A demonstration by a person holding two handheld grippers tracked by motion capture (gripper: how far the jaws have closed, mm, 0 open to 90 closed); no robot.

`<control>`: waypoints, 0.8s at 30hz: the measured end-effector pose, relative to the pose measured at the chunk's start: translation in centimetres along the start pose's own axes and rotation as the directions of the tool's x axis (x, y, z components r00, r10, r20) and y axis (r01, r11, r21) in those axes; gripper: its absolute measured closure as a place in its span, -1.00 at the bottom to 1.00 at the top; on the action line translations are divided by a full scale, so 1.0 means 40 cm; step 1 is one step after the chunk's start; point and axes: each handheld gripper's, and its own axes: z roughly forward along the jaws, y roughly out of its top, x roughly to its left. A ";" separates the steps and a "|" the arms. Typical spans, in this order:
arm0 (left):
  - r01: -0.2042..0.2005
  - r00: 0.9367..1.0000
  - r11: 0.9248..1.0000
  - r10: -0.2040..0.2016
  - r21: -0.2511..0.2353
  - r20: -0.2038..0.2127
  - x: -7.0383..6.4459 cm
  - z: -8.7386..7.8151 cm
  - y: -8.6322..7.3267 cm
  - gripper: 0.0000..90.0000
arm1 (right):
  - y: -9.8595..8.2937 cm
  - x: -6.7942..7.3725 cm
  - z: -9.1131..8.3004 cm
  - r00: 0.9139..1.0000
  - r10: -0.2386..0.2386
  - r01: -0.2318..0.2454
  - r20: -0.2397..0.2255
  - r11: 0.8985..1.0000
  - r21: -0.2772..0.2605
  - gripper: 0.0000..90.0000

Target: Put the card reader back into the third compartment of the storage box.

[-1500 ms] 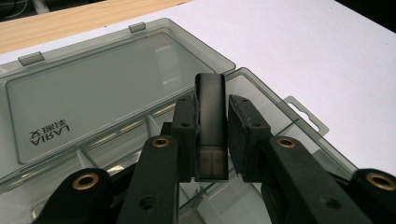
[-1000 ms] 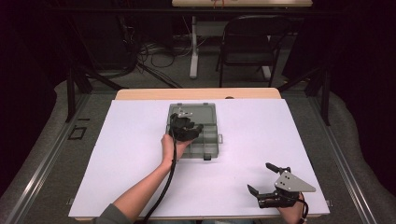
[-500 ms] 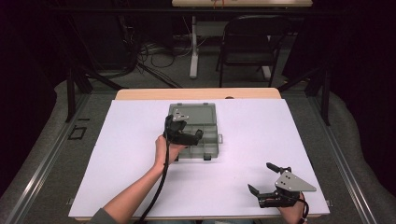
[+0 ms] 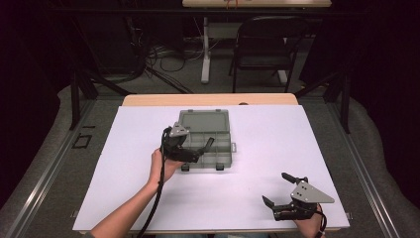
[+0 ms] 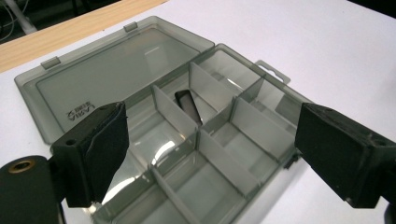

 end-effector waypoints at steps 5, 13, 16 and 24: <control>-0.019 1.000 1.000 0.018 -0.013 -0.009 -0.001 -0.040 -0.013 -0.78 | 0.002 0.002 -0.001 1.000 -0.003 0.003 0.001 1.000 0.002 -0.97; -0.031 0.999 0.999 0.031 -0.010 -0.008 0.004 -0.092 -0.055 -0.78 | 0.001 0.001 -0.002 1.000 0.000 0.000 0.005 1.000 0.000 -0.97; -0.031 0.999 0.999 0.031 -0.013 -0.014 0.009 -0.112 -0.073 -0.78 | 0.002 0.001 -0.003 1.000 -0.002 0.002 0.005 1.000 0.004 -0.97; -0.022 0.999 1.000 0.022 -0.021 -0.030 0.019 -0.151 -0.117 -0.78 | 0.003 0.001 0.000 1.000 -0.001 0.001 0.004 1.000 0.008 -0.97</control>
